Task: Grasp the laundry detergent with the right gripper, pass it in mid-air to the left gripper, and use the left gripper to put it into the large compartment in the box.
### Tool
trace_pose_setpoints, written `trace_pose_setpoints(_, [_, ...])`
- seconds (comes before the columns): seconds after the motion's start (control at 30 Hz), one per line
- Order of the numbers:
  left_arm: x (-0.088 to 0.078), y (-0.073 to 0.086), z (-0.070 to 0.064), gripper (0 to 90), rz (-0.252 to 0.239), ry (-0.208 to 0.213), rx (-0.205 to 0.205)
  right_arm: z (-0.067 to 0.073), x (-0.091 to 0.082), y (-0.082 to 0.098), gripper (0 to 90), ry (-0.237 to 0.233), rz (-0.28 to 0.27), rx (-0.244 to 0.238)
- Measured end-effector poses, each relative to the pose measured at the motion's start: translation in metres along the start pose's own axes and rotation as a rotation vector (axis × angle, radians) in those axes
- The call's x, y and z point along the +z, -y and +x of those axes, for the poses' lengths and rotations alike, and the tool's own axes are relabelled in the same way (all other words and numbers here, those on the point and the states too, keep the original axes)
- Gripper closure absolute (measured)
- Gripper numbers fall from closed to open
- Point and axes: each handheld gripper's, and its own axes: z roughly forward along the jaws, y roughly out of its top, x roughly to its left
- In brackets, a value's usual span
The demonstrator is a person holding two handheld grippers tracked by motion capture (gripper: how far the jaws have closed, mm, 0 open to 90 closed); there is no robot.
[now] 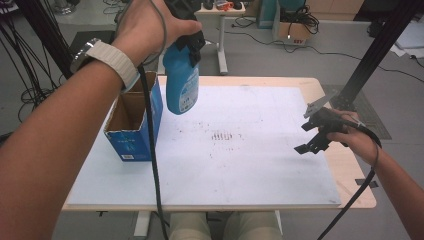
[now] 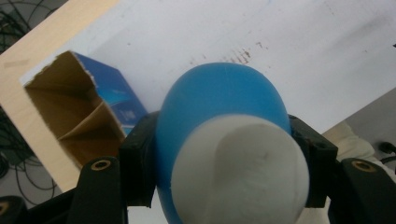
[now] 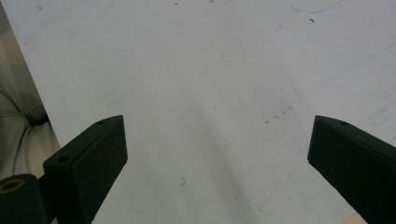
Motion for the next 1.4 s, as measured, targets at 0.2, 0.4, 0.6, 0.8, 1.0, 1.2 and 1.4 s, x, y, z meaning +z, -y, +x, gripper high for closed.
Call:
trace_pose_setpoints(0.2, [-0.021, 0.001, 0.017, 37.6, -0.007, -0.023, -0.072, 0.000, -0.002, 0.004, 4.6, 0.000, 0.026, 0.036])
trace_pose_setpoints(0.4, [-0.035, 0.007, 0.034, 37.5, -0.019, -0.041, -0.142, -0.001, -0.003, 0.008, 4.6, 0.004, 0.032, 0.042])
trace_pose_setpoints(0.6, [-0.038, 0.015, 0.049, 37.5, -0.014, -0.053, -0.210, -0.003, -0.005, 0.008, 4.7, 0.009, 0.015, 0.017])
trace_pose_setpoints(0.8, [-0.036, 0.021, 0.061, 37.5, -0.014, -0.069, -0.247, -0.002, -0.012, 0.006, 4.7, 0.024, 0.032, 0.053])
trace_pose_setpoints(1.0, [-0.032, 0.026, 0.073, 37.5, -0.008, -0.068, -0.287, -0.002, -0.008, 0.007, 4.6, 0.016, 0.033, 0.053])
trace_pose_setpoints(1.2, [-0.024, 0.030, 0.083, 37.5, 0.008, -0.085, -0.322, -0.003, -0.009, 0.007, 4.6, 0.019, 0.026, 0.048])
trace_pose_setpoints(1.4, [-0.013, 0.033, 0.092, 37.5, 0.009, -0.086, -0.371, -0.004, -0.010, 0.009, 4.6, 0.025, 0.018, 0.056])
